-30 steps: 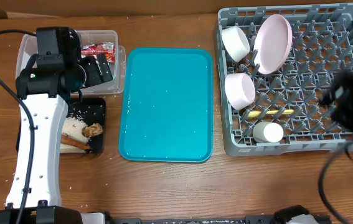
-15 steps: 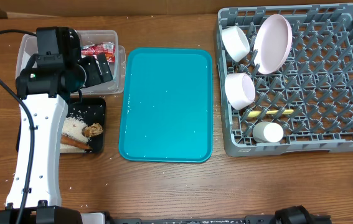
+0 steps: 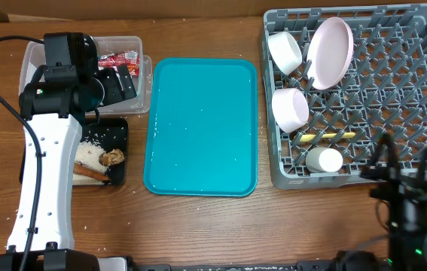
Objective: Sort waste into correct bins and load items into the dishwasher
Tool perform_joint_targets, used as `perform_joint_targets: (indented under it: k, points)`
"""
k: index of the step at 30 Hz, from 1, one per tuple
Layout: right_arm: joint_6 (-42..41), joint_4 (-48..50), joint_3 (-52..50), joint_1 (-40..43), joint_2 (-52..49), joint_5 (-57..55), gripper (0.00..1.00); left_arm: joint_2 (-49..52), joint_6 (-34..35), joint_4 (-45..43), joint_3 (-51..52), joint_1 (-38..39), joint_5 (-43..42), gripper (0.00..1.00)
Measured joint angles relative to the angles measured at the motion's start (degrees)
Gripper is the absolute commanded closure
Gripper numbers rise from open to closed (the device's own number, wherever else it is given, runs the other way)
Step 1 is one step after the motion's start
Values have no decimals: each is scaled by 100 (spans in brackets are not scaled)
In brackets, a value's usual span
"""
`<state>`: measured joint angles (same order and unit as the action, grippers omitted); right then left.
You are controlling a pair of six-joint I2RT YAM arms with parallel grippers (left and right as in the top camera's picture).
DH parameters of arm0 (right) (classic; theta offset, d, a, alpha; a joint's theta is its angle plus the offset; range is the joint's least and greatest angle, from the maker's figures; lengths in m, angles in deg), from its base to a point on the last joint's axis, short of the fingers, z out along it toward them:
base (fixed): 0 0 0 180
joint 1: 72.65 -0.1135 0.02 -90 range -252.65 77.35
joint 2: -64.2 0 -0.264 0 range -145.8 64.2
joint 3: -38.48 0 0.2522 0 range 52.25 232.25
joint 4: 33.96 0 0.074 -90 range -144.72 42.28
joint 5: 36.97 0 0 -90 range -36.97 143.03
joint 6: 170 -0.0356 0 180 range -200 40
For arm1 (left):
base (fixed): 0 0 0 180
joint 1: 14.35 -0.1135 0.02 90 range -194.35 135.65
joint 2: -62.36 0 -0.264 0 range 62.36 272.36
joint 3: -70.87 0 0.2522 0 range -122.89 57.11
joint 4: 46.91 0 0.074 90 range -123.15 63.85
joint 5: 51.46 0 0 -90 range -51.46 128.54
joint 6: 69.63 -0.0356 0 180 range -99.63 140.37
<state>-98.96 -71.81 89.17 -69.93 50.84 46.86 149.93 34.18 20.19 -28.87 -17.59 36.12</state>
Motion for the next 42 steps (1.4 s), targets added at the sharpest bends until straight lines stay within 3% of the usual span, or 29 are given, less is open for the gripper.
perform_joint_targets:
  k: [5,12,16,25,42]
  points:
    - [120,1451,-1622,24,612,522,0,-2,2,-2,0,0,2,0]
    - [142,1818,-2855,22,1156,748,0,-2,0,-2,0,0,2,0]
    - [92,2496,-3456,-46,1241,776,0,0,0,-2,0,0,2,0]
    - [-271,1923,-3587,-94,1250,782,0,-2,0,-2,0,0,2,0]
    - [-332,1912,-3587,-94,1250,785,0,-2,2,-2,0,0,2,0]
